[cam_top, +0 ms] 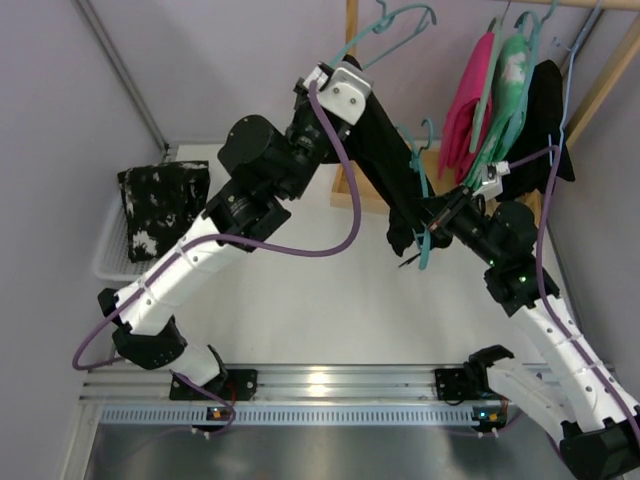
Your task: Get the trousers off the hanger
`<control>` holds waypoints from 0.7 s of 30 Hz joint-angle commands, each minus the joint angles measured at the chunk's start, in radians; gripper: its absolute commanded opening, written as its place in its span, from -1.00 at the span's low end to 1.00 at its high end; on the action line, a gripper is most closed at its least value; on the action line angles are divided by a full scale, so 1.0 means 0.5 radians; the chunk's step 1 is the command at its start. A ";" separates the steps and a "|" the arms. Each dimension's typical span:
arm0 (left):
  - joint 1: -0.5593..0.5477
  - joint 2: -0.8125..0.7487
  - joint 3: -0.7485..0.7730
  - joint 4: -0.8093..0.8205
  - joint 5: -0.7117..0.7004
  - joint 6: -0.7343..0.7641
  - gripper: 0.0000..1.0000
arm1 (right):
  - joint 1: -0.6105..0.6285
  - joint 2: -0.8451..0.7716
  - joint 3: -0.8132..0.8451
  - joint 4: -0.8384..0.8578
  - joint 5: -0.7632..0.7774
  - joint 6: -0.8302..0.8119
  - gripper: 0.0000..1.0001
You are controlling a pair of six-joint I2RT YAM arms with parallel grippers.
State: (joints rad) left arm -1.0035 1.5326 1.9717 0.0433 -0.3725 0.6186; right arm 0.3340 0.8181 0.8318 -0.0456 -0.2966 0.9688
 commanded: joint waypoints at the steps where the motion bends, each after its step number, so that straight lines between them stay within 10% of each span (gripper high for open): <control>1: 0.141 -0.169 0.327 0.588 -0.040 0.061 -1.00 | 0.007 0.002 -0.117 -0.130 0.087 -0.210 -1.00; 21: 0.562 -0.240 0.579 0.766 -0.053 0.478 -1.00 | 0.019 0.054 -0.277 -0.139 -0.017 -0.302 -1.00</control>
State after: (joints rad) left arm -0.7277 1.4868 2.1876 0.2161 -0.3916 0.7734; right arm 0.3382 0.8536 0.6796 -0.1345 -0.3065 0.8459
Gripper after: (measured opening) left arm 0.060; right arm 0.066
